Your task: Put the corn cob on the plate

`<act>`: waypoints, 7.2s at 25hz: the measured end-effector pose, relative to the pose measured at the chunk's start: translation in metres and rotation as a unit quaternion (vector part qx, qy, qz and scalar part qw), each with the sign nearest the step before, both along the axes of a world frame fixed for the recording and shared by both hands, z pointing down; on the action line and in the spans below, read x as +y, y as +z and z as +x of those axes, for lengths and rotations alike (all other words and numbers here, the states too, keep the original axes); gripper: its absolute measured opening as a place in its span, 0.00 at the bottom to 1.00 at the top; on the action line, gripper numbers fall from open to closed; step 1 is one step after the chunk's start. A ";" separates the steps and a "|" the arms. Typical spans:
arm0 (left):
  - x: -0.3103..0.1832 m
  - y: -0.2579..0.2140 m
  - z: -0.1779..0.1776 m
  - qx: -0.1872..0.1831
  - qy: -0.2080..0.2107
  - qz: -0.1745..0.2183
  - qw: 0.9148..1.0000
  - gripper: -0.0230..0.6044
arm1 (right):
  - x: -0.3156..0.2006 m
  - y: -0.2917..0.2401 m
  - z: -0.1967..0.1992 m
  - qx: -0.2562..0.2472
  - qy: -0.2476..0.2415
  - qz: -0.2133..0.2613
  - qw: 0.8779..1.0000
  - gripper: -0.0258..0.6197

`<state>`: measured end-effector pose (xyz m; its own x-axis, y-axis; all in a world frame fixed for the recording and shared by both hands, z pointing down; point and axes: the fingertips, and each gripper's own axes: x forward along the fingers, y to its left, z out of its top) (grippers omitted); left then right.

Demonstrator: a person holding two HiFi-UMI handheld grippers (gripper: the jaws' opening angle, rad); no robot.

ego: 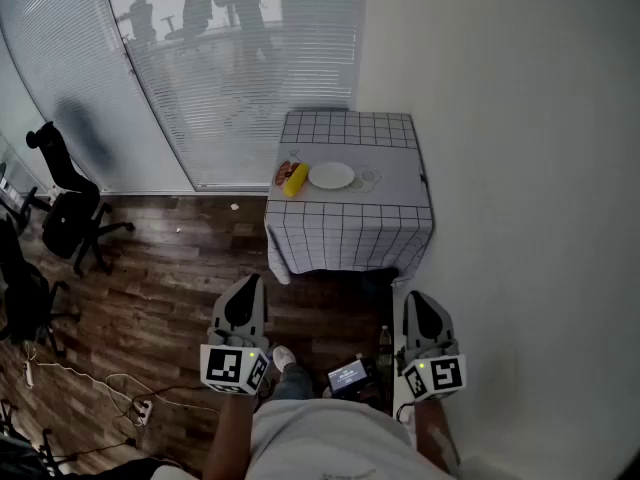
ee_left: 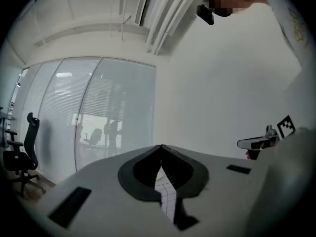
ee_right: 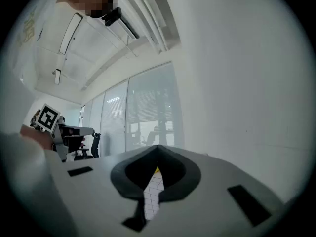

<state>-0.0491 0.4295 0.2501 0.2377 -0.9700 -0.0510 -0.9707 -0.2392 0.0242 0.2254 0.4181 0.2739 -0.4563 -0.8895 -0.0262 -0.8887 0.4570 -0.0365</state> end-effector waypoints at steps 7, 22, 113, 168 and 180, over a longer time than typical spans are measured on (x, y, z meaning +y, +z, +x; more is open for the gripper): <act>0.022 0.005 0.003 -0.022 -0.009 -0.004 1.000 0.05 | 0.010 0.008 0.004 0.005 -0.011 -0.007 1.000 0.05; -0.006 0.012 0.024 -0.019 -0.001 -0.009 1.000 0.05 | 0.003 0.007 0.011 0.000 -0.047 -0.005 0.999 0.05; -0.447 0.327 -0.043 -0.043 0.096 -0.398 0.912 0.34 | -0.487 0.299 -0.298 0.442 -0.623 -0.079 0.640 0.37; -0.448 0.290 -0.033 -0.152 0.153 -0.419 0.882 0.43 | -0.455 0.282 -0.313 0.581 -0.659 0.032 0.477 0.45; -0.455 0.281 0.018 -0.229 0.275 -0.399 0.844 0.43 | -0.462 0.270 -0.255 0.578 -0.577 -0.042 0.575 0.45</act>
